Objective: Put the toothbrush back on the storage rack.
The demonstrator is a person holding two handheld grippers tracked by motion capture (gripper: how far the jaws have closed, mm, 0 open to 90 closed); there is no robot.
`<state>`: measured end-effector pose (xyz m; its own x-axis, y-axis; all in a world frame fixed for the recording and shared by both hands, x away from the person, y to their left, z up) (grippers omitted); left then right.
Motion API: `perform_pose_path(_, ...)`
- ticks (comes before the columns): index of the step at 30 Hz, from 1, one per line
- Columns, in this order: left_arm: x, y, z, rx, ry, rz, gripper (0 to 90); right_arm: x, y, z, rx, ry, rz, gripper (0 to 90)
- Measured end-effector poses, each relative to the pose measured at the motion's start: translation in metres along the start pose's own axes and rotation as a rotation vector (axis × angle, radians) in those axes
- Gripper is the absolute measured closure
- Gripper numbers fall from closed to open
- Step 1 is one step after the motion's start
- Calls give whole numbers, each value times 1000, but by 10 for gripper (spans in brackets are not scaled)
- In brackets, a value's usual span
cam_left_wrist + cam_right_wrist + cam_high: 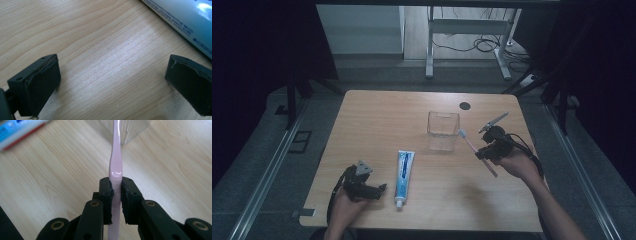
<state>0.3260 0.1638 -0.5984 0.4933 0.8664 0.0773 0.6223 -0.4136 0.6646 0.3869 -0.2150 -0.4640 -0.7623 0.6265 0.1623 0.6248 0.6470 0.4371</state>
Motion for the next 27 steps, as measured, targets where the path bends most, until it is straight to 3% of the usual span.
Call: perform_pose_path(27, 0, 0, 0, 0, 0, 2, 2, -9, 67, -8, -236, -19, -16, 786)
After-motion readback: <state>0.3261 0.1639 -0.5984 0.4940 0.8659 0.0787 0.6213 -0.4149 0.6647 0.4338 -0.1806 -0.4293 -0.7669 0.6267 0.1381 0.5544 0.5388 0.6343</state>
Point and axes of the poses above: each handheld gripper's, and its own axes: z roughly forward along the jaws, y roughly out of its top, x roughly to its left, the point moved 7 cm from there along z, roughly forward along the jaws, and after that the axes turned 8 degrees about y, right-handed, at the moved point
